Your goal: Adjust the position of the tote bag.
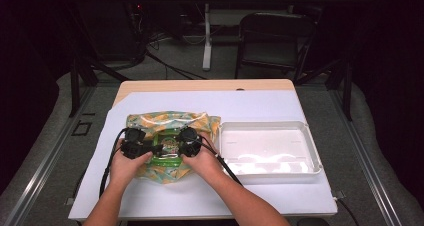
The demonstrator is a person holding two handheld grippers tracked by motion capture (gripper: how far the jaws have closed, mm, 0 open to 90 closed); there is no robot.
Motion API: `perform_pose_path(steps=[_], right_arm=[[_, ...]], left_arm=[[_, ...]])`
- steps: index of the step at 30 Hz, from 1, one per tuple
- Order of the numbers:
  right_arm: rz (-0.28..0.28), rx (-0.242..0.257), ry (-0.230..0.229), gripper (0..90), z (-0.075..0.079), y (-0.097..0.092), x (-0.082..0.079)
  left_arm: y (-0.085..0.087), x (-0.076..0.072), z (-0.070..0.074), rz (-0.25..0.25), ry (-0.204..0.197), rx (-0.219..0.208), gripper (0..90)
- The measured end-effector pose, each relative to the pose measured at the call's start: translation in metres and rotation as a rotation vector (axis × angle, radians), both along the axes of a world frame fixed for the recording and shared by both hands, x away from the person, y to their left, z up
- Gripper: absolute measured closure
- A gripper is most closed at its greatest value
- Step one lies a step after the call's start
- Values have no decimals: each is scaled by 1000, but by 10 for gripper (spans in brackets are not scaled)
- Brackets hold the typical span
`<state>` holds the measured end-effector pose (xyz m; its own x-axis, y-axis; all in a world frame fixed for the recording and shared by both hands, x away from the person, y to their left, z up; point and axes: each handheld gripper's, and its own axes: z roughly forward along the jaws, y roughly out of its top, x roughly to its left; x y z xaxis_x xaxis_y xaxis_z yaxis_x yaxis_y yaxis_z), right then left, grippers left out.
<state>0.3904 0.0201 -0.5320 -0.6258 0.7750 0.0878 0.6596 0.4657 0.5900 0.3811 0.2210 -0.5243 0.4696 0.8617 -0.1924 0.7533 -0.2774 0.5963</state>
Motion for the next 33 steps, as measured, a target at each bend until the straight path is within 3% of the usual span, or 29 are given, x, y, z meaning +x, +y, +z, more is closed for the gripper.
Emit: perform_pose_path(steps=[18,27,32,33], right_arm=[[-6,28,-1,794,-2,-2,0],[-12,45,-10,795,-3,-3,-1],[-3,31,-3,795,-2,-4,0],[-15,51,-12,795,-4,-3,-1]], left_arm=[[0,5,-12,16,74,-86,424],[5,10,-18,46,120,-177,414],[4,11,-20,55,133,-201,409],[4,11,-20,54,134,-203,409]])
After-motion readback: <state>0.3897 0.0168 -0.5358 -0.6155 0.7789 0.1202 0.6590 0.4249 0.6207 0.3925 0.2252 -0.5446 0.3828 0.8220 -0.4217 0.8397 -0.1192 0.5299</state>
